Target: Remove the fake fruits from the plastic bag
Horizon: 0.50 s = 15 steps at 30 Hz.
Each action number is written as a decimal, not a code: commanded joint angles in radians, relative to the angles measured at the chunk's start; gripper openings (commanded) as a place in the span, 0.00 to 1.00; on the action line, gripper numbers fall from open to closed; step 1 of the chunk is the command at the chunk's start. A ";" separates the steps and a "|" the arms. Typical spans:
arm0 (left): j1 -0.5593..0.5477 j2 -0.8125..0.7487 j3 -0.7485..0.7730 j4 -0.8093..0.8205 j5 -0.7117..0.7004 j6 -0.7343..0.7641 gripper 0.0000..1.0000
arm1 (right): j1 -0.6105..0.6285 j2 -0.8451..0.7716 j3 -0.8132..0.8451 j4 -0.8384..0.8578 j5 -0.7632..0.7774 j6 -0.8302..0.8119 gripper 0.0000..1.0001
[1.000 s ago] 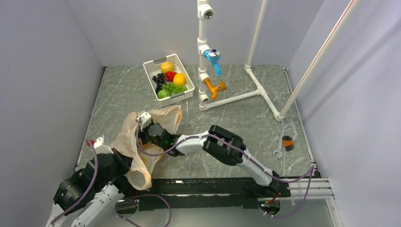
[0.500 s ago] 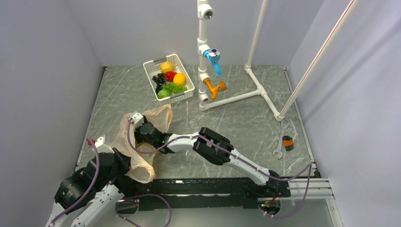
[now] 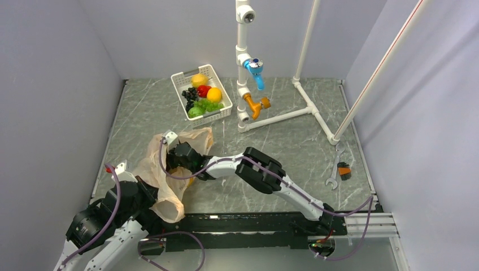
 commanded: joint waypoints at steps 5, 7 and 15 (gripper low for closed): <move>0.001 0.011 0.000 0.020 0.008 0.019 0.00 | -0.006 -0.260 -0.227 0.119 -0.008 0.043 0.17; 0.002 0.007 0.000 0.019 0.006 0.016 0.00 | -0.005 -0.304 -0.289 0.139 -0.015 0.053 0.14; 0.003 -0.003 -0.002 0.023 0.011 0.019 0.00 | -0.005 -0.444 -0.473 0.164 -0.051 0.089 0.05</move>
